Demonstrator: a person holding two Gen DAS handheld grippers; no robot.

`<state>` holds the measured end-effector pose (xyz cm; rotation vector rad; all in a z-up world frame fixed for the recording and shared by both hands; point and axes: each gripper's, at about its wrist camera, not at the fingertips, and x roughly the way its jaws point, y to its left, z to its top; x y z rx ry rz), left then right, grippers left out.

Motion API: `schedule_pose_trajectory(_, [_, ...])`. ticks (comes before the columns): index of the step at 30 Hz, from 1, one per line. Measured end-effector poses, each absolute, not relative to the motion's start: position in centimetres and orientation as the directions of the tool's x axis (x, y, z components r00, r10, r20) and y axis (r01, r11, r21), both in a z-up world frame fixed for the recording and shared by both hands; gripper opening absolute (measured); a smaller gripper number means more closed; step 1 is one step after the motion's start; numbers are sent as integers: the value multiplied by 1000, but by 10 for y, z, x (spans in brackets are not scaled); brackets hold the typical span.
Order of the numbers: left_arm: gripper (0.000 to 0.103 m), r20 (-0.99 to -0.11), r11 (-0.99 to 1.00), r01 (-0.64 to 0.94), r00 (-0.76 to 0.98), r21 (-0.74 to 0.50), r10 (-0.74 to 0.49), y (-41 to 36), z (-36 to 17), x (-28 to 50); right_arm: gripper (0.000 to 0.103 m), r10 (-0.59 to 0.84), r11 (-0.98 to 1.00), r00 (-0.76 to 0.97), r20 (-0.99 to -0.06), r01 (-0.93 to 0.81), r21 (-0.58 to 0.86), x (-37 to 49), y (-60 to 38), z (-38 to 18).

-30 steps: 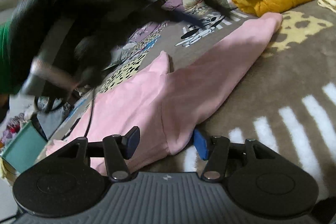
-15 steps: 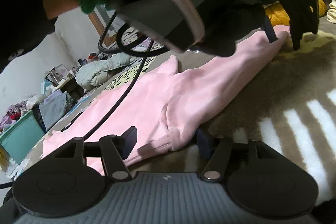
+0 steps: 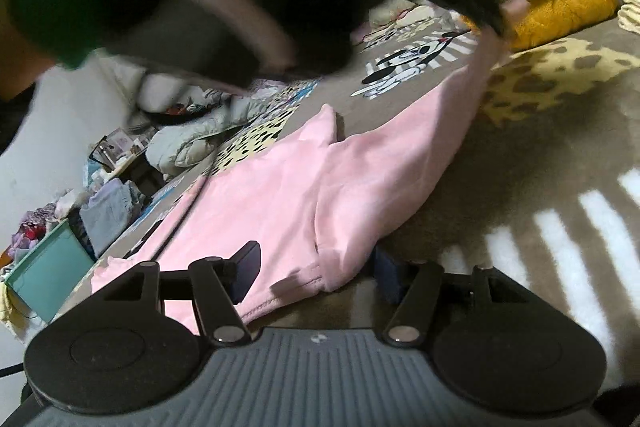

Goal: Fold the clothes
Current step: 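Pinch the pink sleeve cuff with the left gripper and lift it, then carry the lifted sleeve over the sweatshirt body with the left gripper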

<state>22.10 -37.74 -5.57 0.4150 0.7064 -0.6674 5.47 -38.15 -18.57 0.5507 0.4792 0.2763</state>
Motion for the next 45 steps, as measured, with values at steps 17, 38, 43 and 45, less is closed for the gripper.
schedule_pose_trajectory(17, [3,-445,860,465,738,-209,-507,-114,39,197,60,312,934,865,-394,-203,293,55,-332,-167])
schedule_pose_trajectory(38, [3,-466,913,167,817,-372,-339,56,-45,164,27,338,913,864,-374,-397,-91,38,-269,-155])
schedule_pose_trajectory(43, [2,-482,915,140,814,-379,-324,65,-64,161,27,361,889,851,-383,-437,-134,35,-258,-156])
schedule_pose_trajectory(45, [2,-488,915,130,813,-381,-318,69,-72,159,27,366,887,845,-391,-443,-128,36,-257,-157])
